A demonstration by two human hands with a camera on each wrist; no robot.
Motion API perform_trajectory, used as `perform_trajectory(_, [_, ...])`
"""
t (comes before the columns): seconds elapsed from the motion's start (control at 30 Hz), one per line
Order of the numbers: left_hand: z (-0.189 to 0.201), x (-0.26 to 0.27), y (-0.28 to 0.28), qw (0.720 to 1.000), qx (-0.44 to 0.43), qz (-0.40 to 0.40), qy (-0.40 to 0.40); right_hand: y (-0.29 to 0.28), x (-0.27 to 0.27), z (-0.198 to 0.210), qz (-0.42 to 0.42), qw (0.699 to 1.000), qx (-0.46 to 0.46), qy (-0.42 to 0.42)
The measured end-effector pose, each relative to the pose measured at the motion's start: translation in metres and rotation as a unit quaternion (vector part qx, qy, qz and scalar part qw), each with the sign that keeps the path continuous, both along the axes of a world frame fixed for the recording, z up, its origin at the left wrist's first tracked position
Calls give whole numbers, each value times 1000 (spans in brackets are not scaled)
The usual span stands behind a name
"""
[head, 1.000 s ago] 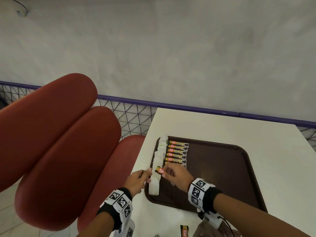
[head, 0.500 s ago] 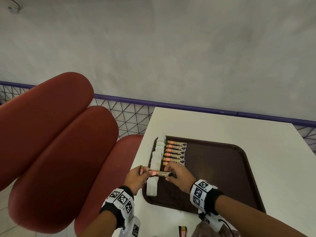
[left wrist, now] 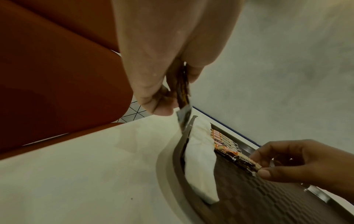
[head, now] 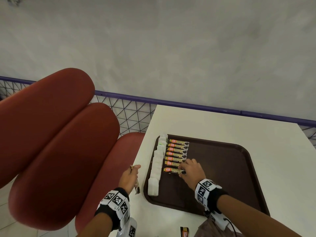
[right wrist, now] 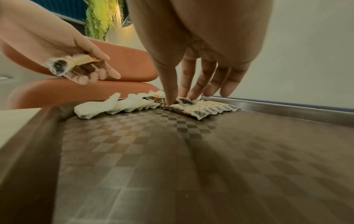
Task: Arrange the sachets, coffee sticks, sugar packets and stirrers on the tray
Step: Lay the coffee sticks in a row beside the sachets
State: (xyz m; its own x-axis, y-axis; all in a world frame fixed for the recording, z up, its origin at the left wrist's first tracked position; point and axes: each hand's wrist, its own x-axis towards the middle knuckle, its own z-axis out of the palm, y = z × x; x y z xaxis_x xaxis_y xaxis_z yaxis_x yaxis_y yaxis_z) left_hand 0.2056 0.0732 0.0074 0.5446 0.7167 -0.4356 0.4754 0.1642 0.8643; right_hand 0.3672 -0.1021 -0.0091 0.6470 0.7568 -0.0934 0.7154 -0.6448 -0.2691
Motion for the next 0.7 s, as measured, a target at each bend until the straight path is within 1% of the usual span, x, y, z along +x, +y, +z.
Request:
perform_trajectory(0.07, [2,-3,1,999,44,-16,15,3,1,-3,-5,1000,-12,-8])
perform_trajectory(0.13, [2,-5,2,998,60,-22,27,6,2,-6,-6,1000,-18,-11])
perform_trajectory(0.2, [2,-6,4,998,63,-18,24,9,2,-8,-4,999,-28,-16])
perform_trajectory(0.3, [7,-8,6,997,76,-17,-6,13,2,-11,-4,999,-41,-25])
perform_trajectory(0.43, [12,-11,6,996,81,-23,-11,16,2,-11,-3,998,-49,-30])
perform_trajectory(0.57, [7,-12,9,996,90,-17,-8,14,1,-9,-4,999,-33,-26])
perform_trajectory(0.7, [-2,-11,8,995,88,-35,-19,12,-3,-4,8,1000,-9,-14])
